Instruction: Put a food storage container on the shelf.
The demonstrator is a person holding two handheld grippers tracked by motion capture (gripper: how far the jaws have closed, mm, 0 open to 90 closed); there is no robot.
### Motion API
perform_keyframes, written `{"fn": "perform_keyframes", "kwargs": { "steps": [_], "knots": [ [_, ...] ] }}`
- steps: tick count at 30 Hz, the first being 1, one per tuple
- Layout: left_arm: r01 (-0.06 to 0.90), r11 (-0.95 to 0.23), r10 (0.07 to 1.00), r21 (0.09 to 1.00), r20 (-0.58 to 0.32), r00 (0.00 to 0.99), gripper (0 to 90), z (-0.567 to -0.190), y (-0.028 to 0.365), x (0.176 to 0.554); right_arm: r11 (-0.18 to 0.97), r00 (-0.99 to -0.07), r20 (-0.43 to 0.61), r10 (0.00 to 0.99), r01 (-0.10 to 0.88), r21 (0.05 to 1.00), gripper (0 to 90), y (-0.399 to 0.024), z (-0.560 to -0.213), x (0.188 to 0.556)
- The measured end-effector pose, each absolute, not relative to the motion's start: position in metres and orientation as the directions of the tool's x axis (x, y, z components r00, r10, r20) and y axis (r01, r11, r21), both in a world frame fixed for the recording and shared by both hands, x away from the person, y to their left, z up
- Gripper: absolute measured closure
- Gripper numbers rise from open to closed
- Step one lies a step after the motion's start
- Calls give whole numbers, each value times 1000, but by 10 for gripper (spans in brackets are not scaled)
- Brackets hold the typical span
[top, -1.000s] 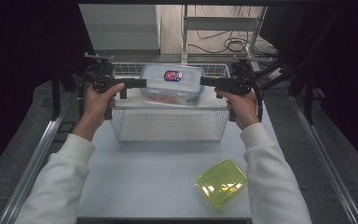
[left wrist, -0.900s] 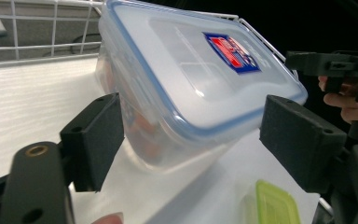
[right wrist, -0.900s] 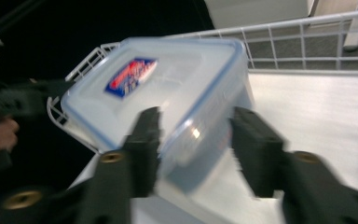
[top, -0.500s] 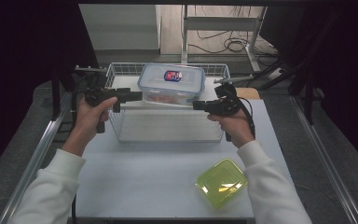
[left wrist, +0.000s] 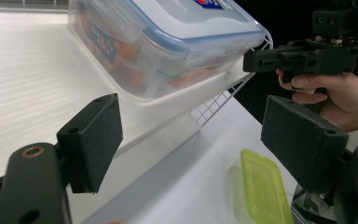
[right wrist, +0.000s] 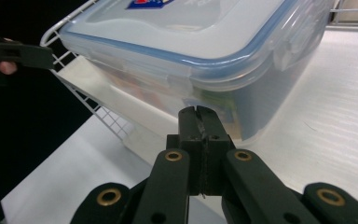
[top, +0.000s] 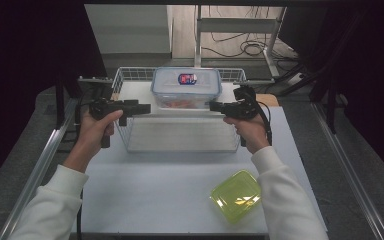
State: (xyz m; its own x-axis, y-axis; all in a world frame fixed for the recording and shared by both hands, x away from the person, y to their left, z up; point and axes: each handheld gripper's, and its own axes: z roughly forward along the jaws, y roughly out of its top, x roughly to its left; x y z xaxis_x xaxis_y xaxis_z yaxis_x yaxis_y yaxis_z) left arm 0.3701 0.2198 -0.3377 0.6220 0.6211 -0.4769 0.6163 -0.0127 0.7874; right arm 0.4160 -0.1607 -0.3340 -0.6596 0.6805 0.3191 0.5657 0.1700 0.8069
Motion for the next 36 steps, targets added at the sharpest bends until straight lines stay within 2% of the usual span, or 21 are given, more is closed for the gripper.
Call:
{"fn": "perform_keyframes", "kwargs": {
  "steps": [7,8,12,17,21,30,36],
  "knots": [
    [603,-17,617,798,-466,634,195,-346,221,352,164,-696,316,644,530,832,885,-177,-332,396],
    [601,-24,617,799,-461,637,195,-353,219,340,161,-700,322,637,529,833,882,-182,-333,391],
    [609,-21,610,793,-472,637,201,-369,218,324,175,-705,325,630,538,825,833,-194,-344,377],
    [628,-32,612,777,-482,627,217,-388,217,309,201,-701,316,639,549,812,553,-207,-363,358],
    [637,-60,630,768,-466,621,227,-405,214,298,239,-701,288,652,552,799,440,-216,-376,344],
    [684,-185,654,706,-431,622,240,-458,199,277,308,-711,278,646,576,757,401,-234,-420,309],
    [692,-227,656,686,-418,629,244,-469,194,269,318,-703,293,649,600,734,406,-245,-436,301]
  ]
}}
